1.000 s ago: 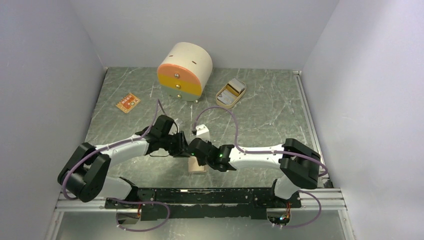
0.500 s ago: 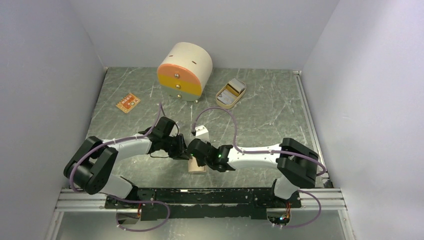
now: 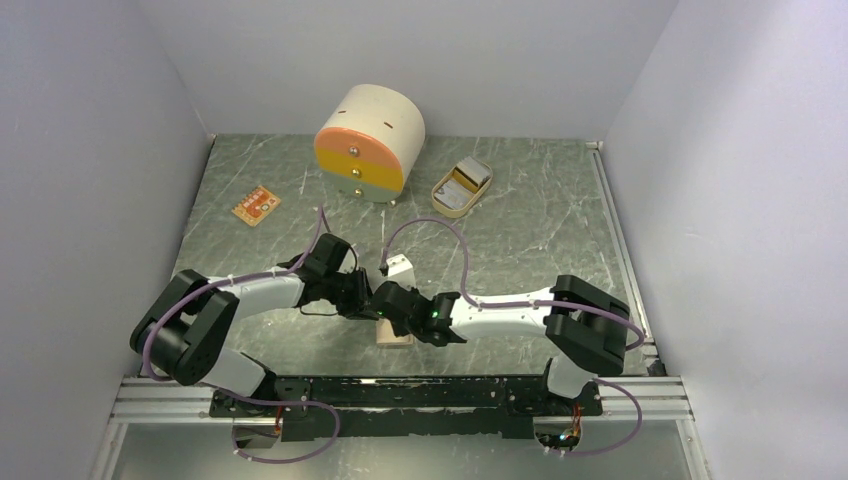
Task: Put the credit cards into the card holder
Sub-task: Close the card holder at the center of the board.
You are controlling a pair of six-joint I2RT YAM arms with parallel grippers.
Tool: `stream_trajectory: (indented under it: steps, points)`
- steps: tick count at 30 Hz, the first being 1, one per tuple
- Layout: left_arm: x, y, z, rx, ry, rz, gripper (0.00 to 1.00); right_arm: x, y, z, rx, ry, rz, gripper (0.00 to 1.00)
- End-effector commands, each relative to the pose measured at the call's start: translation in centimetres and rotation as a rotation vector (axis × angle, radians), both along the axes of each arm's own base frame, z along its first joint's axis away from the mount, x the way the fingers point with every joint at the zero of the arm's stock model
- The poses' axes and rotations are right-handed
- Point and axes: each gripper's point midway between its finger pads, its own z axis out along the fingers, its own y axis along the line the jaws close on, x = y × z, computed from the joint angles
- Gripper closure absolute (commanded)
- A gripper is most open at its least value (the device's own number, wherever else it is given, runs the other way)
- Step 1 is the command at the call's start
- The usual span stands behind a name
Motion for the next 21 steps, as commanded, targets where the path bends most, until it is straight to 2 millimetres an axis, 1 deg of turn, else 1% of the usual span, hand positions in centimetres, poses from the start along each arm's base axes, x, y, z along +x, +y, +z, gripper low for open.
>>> stream_trajectory:
  steps: [1,9,17,21]
  points:
    - [0.0,0.1,-0.4,-0.006,-0.004,-0.009,0.76,0.0,0.8,-0.1,-0.002,-0.008,0.006,1.0]
    - [-0.1,0.0,-0.6,-0.006,0.0,-0.013,0.76,0.2,1.1,0.3,0.005,-0.018,0.001,1.0]
    - [-0.2,0.0,-0.6,-0.008,0.0,-0.014,0.76,0.4,0.8,-0.1,-0.008,-0.022,-0.021,1.0]
    - [-0.2,0.1,-0.7,-0.005,0.002,-0.012,0.76,0.8,0.4,1.0,0.005,-0.052,-0.048,1.0]
